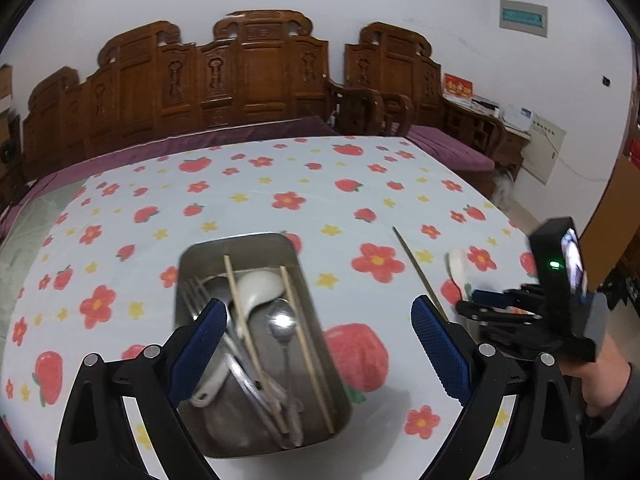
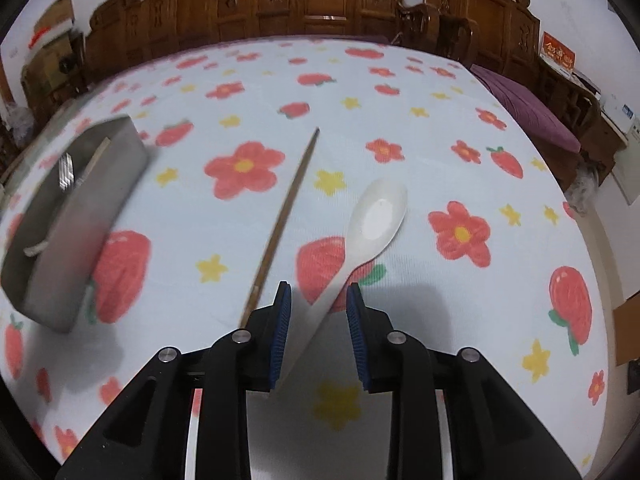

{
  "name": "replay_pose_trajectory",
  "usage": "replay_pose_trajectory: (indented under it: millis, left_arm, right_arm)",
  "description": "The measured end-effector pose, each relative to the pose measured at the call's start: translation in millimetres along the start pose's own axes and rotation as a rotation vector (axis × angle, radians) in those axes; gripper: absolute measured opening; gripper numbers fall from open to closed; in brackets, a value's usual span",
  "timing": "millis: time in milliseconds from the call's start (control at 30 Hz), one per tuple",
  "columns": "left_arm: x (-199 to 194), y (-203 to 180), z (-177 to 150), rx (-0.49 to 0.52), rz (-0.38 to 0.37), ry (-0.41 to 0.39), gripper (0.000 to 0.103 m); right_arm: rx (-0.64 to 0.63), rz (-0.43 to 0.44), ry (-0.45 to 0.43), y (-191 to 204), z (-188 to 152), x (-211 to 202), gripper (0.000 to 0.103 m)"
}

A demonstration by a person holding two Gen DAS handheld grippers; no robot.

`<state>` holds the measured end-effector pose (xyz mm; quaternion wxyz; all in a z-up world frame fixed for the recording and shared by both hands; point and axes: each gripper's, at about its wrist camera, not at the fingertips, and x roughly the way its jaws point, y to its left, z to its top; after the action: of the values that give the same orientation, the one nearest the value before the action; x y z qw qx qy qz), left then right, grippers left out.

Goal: Organize utensils
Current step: 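Grasp the white plastic spoon from the table with the right tool, then grasp the remaining wooden chopstick with the left tool while the right tool holds the spoon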

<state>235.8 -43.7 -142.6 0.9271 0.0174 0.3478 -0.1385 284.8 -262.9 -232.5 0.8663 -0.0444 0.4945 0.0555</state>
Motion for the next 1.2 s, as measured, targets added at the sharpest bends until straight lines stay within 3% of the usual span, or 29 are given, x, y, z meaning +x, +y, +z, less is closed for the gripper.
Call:
replay_pose_trajectory:
  millis: [133, 167, 200, 467, 833, 1067, 1200]
  left_arm:
    - [4.0, -13.6, -3.5, 0.007, -0.038, 0.013, 0.090]
    - [4.7, -17.9, -4.4, 0.013, -0.048, 0.016, 0.090]
    - [5.6, -21.4, -4.6, 0.017, -0.056, 0.019, 0.090]
    - [12.7, -52.4, -13.1, 0.065, -0.086, 0.053, 0.090]
    - [36.1, -97.1, -24.5, 0.162, -0.049, 0.109, 0.086]
    - [72.9, -107.8, -20.9, 0.116, -0.040, 0.179, 0.083]
    - [97.2, -115.7, -13.0, 0.104, -0.031, 0.209, 0.076]
  right_arm:
    - [0.013, -0.009, 0.018, -6.6, -0.1, -0.7, 0.028]
    - [0.009, -0.010, 0.021, -8.4, -0.8, -1.4, 0.015]
    - [0.003, -0.015, 0.027, -11.5, -2.1, -2.9, 0.010]
    - [-0.002, 0.013, 0.039, -41.5, -25.3, -23.4, 0.010]
    - [-0.030, 0.078, -0.078, -65.1, -52.8, -94.4, 0.010]
    - [-0.047, 0.101, -0.119, -73.3, -51.1, -109.3, 0.010]
    - [-0.035, 0.117, -0.126, -77.5, -49.4, -111.3, 0.010]
